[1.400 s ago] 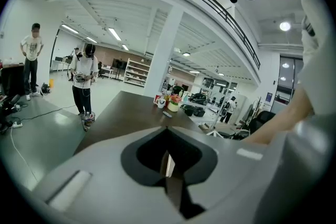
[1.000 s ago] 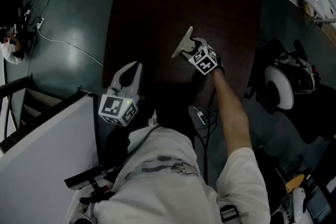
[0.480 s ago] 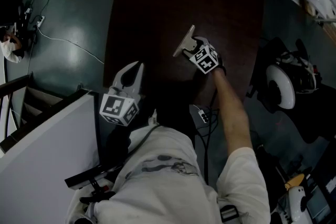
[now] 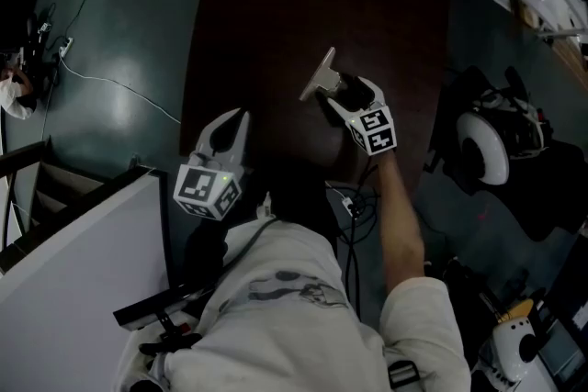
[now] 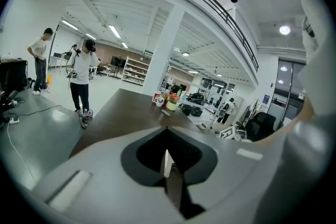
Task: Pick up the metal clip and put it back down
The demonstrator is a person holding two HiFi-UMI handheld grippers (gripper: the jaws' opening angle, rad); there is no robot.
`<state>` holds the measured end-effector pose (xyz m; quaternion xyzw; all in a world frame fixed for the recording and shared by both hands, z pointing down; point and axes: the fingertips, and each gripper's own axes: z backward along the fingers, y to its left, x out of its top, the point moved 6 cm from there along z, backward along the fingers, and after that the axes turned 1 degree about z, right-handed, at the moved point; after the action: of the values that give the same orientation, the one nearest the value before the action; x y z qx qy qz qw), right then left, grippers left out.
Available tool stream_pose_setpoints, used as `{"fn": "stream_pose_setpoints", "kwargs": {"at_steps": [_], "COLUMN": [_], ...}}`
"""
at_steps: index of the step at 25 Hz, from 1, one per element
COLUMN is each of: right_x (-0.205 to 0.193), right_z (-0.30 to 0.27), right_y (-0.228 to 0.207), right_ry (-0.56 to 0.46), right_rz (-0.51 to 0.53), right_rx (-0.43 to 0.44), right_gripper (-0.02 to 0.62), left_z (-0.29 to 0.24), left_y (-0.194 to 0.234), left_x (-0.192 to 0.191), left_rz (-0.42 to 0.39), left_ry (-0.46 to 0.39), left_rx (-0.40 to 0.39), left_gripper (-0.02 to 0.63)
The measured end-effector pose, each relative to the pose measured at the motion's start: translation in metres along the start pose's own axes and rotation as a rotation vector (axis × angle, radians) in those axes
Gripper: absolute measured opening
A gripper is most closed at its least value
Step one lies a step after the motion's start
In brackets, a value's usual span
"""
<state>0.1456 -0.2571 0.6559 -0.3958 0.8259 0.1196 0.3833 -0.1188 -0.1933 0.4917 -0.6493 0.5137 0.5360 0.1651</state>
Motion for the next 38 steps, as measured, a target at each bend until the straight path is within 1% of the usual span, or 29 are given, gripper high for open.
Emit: {"fn": "stream_pose_setpoints", "kwargs": {"at_steps": [2,3,7,10,12,14,21,24,27,30,33,35,38], "right_x": [0.009,0.011,0.013,0.016,0.021,0.029,0.052,0.053,0.048,0.042,0.039,0.034,0.018], "right_z": [0.036,0.054,0.11,0.14,0.156,0.168,0.197,0.205,0.224,0.241,0.265,0.28,0.294], "right_y": [0.011,0.017,0.04,0.056,0.071,0.085,0.118,0.125,0.139,0.15,0.163,0.172,0.187], "right_ry": [-0.109,-0.158,-0.323,-0.42,-0.474,-0.516,-0.618,-0.66,-0.693,-0.73,-0.779,-0.78,-0.74], "right_rz": [-0.078,-0.115,-0.275,-0.37,-0.4,-0.402,-0.385,-0.385,-0.365,-0.346,-0.314,-0.309,-0.348], "right_rx": [-0.06,-0.089,-0.214,-0.277,-0.29,-0.299,-0.283,-0.27,-0.249,-0.226,-0.224,-0.245,-0.27], "right_gripper": [0.354,0.34,0.19,0.002,0.002,0.002,0.002,0.002,0.001,0.001,0.0,0.0,0.0], "left_z": [0.0,0.0,0.002,0.007,0.013,0.02,0.038,0.039,0.053,0.068,0.087,0.102,0.124], "left_y": [-0.001,-0.003,-0.01,-0.017,-0.021,-0.023,-0.024,-0.03,-0.049,-0.061,-0.072,-0.084,-0.107], "left_x": [0.001,0.001,-0.001,0.0,-0.001,-0.001,0.0,-0.002,-0.009,-0.015,-0.023,-0.031,-0.046], "left_rz": [0.003,0.005,0.01,0.013,0.004,-0.009,-0.016,-0.028,-0.044,-0.055,-0.068,-0.075,-0.091], "left_ry": [-0.018,-0.028,-0.065,-0.091,-0.105,-0.119,-0.164,-0.182,-0.195,-0.217,-0.239,-0.25,-0.256], "left_rx": [-0.015,-0.023,-0.061,-0.096,-0.117,-0.131,-0.131,-0.137,-0.143,-0.121,-0.09,-0.08,-0.083], "left_gripper": [-0.003,-0.003,-0.003,-0.003,-0.003,-0.003,-0.003,-0.003,-0.003,-0.003,-0.003,-0.003,-0.003]}}
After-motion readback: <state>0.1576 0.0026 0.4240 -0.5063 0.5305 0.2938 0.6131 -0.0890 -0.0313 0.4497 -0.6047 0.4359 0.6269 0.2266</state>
